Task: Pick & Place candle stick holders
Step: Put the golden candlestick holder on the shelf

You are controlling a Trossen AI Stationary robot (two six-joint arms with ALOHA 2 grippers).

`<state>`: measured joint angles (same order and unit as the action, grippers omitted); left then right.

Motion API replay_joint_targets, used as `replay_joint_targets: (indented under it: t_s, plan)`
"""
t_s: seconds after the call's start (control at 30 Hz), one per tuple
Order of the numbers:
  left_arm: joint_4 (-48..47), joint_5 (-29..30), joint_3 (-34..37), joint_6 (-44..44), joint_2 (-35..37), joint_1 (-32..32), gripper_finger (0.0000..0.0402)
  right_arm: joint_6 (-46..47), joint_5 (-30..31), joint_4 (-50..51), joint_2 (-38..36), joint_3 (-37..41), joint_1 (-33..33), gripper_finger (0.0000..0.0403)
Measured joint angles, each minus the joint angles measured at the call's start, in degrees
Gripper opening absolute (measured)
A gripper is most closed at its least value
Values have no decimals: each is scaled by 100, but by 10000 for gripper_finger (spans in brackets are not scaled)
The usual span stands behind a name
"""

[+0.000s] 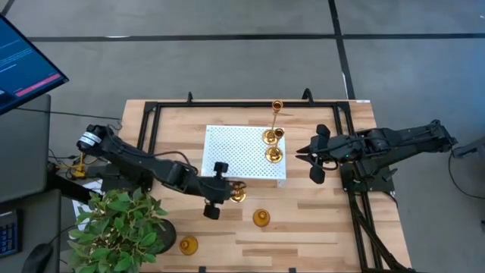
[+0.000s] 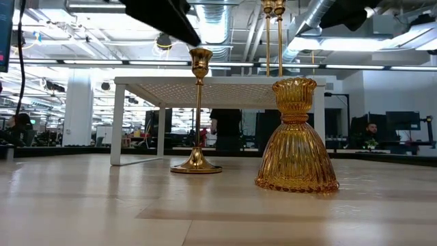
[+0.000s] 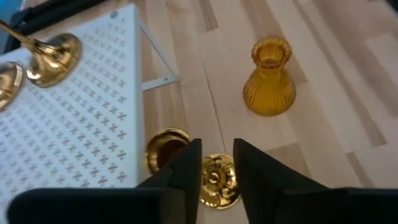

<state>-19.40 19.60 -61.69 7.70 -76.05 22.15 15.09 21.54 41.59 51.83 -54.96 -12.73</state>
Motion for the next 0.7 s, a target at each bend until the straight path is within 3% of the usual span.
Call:
replay_joint_targets:
  t_s: [0.2, 0.7]
  plan:
    - [107, 35, 0, -40, -228, -4, 113, 0, 0, 1, 2, 0, 0, 65]
    - [295, 351, 4, -18, -90, 20, 104, -2, 0, 50, 0, 0, 0, 65]
